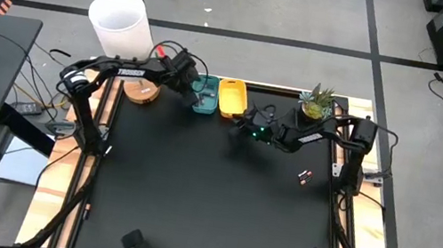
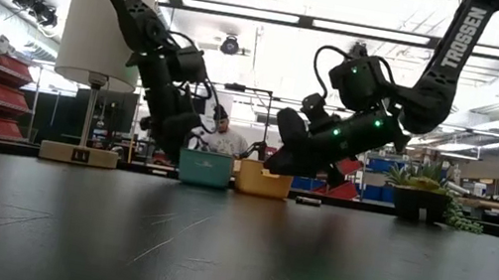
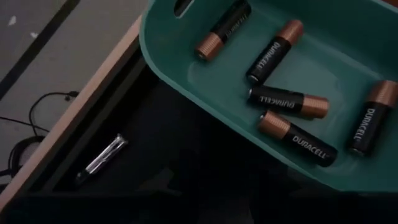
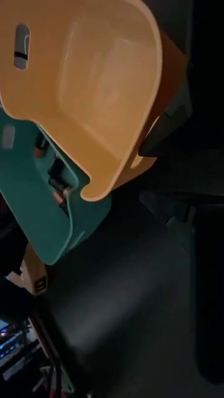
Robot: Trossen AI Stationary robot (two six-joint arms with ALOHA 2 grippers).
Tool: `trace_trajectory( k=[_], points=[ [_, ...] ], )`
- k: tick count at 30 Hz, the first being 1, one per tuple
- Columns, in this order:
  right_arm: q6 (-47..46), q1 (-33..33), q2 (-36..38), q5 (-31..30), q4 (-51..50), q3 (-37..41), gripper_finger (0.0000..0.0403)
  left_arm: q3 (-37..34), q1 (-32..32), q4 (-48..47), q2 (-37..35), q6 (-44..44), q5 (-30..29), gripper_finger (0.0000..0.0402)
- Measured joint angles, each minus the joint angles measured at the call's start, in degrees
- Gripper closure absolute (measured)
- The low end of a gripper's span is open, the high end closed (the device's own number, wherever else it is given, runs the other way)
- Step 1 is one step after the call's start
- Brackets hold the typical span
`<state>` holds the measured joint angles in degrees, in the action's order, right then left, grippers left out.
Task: Sort batteries
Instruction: Adjust the bins
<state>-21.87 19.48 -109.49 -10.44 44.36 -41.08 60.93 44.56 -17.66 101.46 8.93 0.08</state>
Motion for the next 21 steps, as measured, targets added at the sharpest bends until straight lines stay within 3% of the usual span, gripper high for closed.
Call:
trace_trajectory(
  k=[14,21],
  points=[
    [2.8,1.4,0.0,1.8,6.0,0.0,0.0315,0.0,0.0,8.7,0.3,-0.6,0.9,0.0287],
    [2.7,0.3,2.9,2.6,4.0,0.0,0.0315,0.0,0.0,5.8,0.3,-0.9,0.7,0.0287]
  ],
)
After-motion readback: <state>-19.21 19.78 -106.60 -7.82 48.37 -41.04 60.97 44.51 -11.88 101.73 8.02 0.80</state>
